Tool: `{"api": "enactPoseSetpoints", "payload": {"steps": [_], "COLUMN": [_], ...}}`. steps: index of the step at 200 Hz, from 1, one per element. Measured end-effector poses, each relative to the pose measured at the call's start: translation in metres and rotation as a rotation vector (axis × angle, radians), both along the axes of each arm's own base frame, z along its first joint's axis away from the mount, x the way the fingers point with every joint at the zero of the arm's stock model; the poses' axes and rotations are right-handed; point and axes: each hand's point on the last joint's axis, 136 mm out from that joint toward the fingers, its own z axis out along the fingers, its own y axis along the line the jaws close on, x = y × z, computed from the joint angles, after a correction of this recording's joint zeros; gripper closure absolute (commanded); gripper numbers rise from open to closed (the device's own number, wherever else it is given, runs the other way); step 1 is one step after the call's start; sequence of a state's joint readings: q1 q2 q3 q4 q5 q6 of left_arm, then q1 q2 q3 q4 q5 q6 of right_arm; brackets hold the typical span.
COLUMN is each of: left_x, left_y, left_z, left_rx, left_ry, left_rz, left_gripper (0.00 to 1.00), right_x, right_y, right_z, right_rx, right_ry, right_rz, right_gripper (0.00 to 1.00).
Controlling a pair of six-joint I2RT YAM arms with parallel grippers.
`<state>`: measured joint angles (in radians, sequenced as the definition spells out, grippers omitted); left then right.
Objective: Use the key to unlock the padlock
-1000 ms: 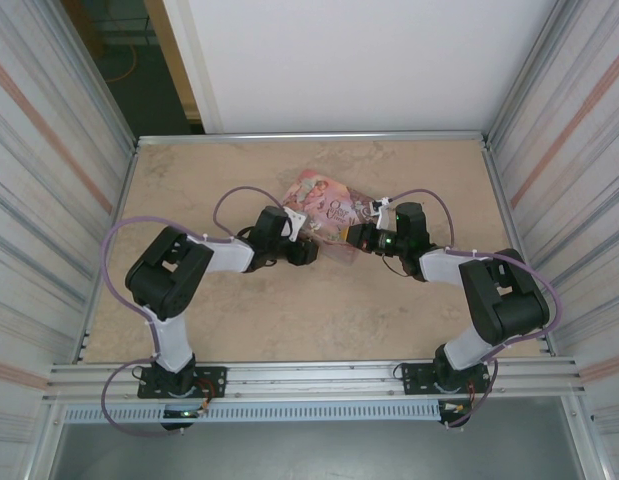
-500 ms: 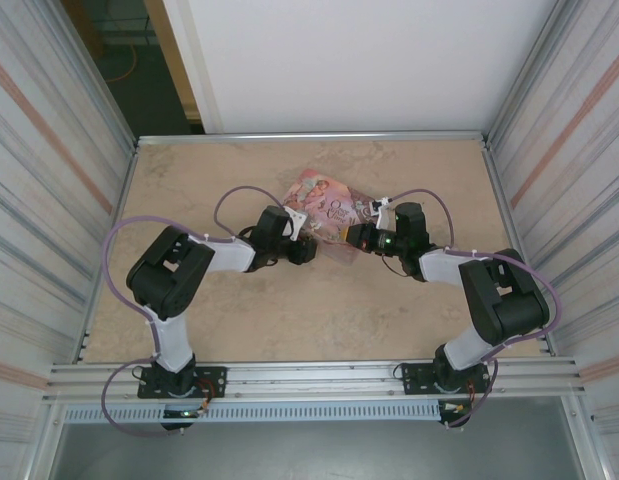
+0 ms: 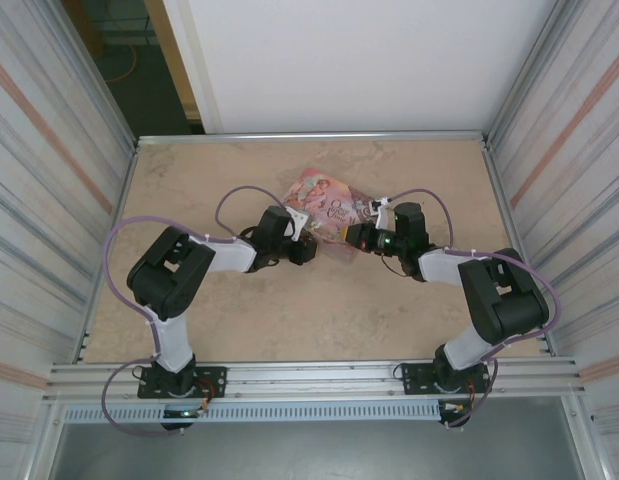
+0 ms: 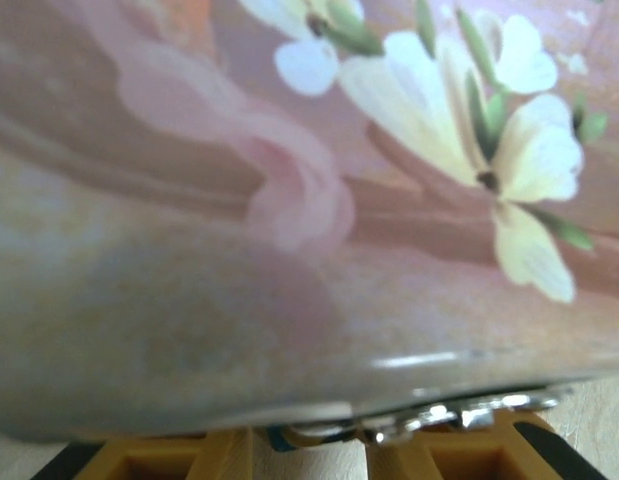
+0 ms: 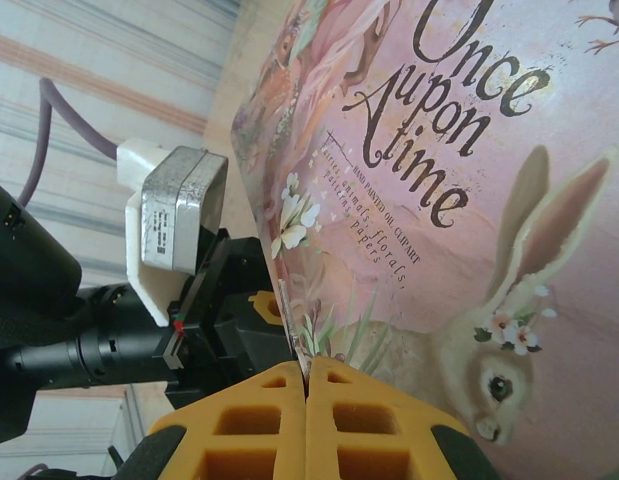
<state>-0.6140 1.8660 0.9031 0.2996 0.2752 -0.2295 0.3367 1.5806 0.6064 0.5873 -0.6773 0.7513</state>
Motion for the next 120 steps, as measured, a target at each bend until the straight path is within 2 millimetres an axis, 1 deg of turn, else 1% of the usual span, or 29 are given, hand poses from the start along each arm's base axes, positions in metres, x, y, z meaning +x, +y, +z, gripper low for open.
{"api": "enactPoseSetpoints", "payload": {"steps": [42, 57, 83, 93, 102, 120], "left_x": [-0.009, -0.010, -0.019, -0.022, -0.023, -0.027], "left_y": [0.003, 0.001, -0.001, -0.003, -0.003, -0.002], "left_z": [0.001, 0.012, 0.022, 0.024, 0.024, 0.024], "left_rx": [0.007, -0.017, -0.042, -0.050, -0.054, -0.051], "left_ry": [0.048, 0.058, 0.122, 0.144, 0.157, 0.175], "left_rz": [0.010, 0.019, 0.021, 0.022, 0.026, 0.033], "left_gripper": [0.87, 0.88, 0.89, 0.87, 0.81, 0.78], "right_x": [-0.001, -0.002, -0.006, -0.007, -0.008, -0.011], "right_y": [0.000, -0.001, -0.006, -0.007, -0.009, -0.010], "right_z": [0.001, 0.001, 0.005, 0.008, 0.010, 0.011], "right_rx": [-0.005, -0.012, -0.033, -0.041, -0.049, -0.059], "right_ry": [0.000, 0.006, 0.016, 0.012, 0.004, 0.009], "right_rz": [-0.004, -0.011, -0.030, -0.034, -0.034, -0.035], "right_gripper": [1.00, 1.00, 1.00, 1.00, 1.00, 1.00]}}
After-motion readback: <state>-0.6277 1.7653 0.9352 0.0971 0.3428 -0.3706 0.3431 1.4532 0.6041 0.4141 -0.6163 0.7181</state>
